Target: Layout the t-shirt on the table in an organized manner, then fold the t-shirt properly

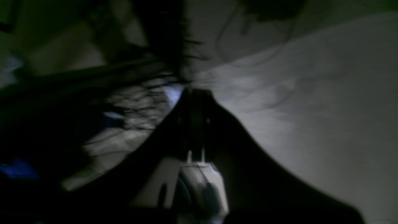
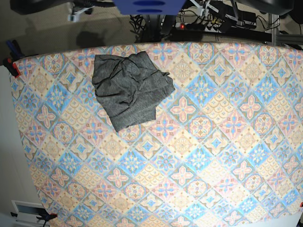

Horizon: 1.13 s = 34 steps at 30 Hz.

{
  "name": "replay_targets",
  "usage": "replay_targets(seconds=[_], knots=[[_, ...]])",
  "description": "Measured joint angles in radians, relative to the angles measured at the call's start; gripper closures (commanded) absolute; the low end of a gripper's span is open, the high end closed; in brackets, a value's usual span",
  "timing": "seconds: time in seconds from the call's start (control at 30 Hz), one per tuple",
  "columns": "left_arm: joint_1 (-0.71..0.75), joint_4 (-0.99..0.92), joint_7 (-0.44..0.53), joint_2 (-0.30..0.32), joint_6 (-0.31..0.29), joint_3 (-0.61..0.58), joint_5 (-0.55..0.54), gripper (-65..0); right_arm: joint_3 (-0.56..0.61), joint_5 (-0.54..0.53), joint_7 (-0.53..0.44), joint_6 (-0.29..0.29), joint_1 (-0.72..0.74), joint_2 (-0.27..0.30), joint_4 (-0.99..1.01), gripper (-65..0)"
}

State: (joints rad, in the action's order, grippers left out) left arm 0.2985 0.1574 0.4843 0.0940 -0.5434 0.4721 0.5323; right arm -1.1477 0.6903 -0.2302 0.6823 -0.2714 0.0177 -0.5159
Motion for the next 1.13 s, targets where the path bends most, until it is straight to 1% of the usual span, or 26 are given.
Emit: replay_targets(seconds=[0.03,0.07,0.13,0.2,0.27,0.3,0.33,0.37,0.4,0.47,0.5,0.57,0.63,0.7,0.8,0.87,1.03,1.13], knots=[[-0.029,-0.076,0.033,0.018,0.064,0.000,0.048,-4.7,-0.014,0.028,-0.036,-0.020,0.024,0.016,0.051,0.0],[-0.051,-0.134,0.060,0.036,0.114,0.000,0.080,-4.7,-0.019,0.047,-0.079,-0.073,0.049,0.034,0.096,0.0],[-0.095,-0.158,0.060,0.059,0.202,0.000,0.155,-4.8,-0.020,0.062,-0.154,-0.162,0.063,0.070,0.168,0.0],[-0.134,-0.158,0.042,0.069,0.260,0.001,0.168,-4.8,-0.022,0.077,-0.165,-0.268,0.057,0.091,0.232,0.0],[-0.184,-0.158,-0.010,0.072,0.319,0.002,0.172,-5.0,-0.026,0.093,-0.148,-0.370,0.031,0.091,0.300,0.0],[-0.212,-0.153,-0.041,0.072,0.335,0.002,0.174,-5.1,-0.026,0.098,-0.138,-0.423,0.021,0.084,0.336,0.0],[-0.233,-0.150,-0.058,0.071,0.336,0.002,0.174,-5.1,-0.026,0.101,-0.130,-0.471,0.016,0.072,0.356,0.0],[-0.249,-0.149,-0.092,0.069,0.340,0.002,0.172,-5.1,-0.023,0.108,-0.128,-0.508,0.015,0.056,0.369,0.0],[-0.257,-0.150,-0.113,0.069,0.344,0.002,0.174,-5.1,-0.022,0.116,-0.126,-0.526,0.018,0.045,0.372,0.0],[-0.256,-0.154,-0.139,0.069,0.347,0.002,0.176,-5.2,-0.020,0.115,-0.126,-0.590,0.050,0.042,0.373,0.0],[-0.253,-0.157,-0.141,0.069,0.353,0.002,0.176,-5.2,-0.020,0.108,-0.129,-0.605,0.076,0.051,0.373,0.0],[-0.246,-0.157,-0.144,0.069,0.352,0.002,0.177,-5.2,-0.020,0.105,-0.147,-0.601,0.134,0.077,0.362,0.0],[-0.243,-0.158,-0.148,0.063,0.351,0.002,0.180,-5.2,-0.020,0.101,-0.185,-0.601,0.159,0.087,0.353,0.0],[-0.246,-0.158,-0.145,0.060,0.349,0.002,0.180,-5.2,-0.021,0.096,-0.175,-0.608,0.146,0.082,0.354,0.0],[-0.253,-0.158,-0.141,0.057,0.350,0.002,0.179,-5.2,-0.021,0.097,-0.130,-0.607,0.102,0.058,0.370,0.0],[-0.254,-0.156,-0.141,0.050,0.356,0.002,0.179,-5.2,-0.021,0.110,-0.126,-0.600,0.095,0.048,0.374,0.0],[-0.251,-0.157,-0.142,0.042,0.352,0.002,0.179,-5.2,-0.021,0.106,-0.163,-0.602,0.143,0.069,0.362,0.0],[-0.260,-0.157,-0.143,0.041,0.352,0.002,0.180,-5.2,-0.021,0.103,-0.151,-0.602,0.133,0.071,0.361,0.0]])
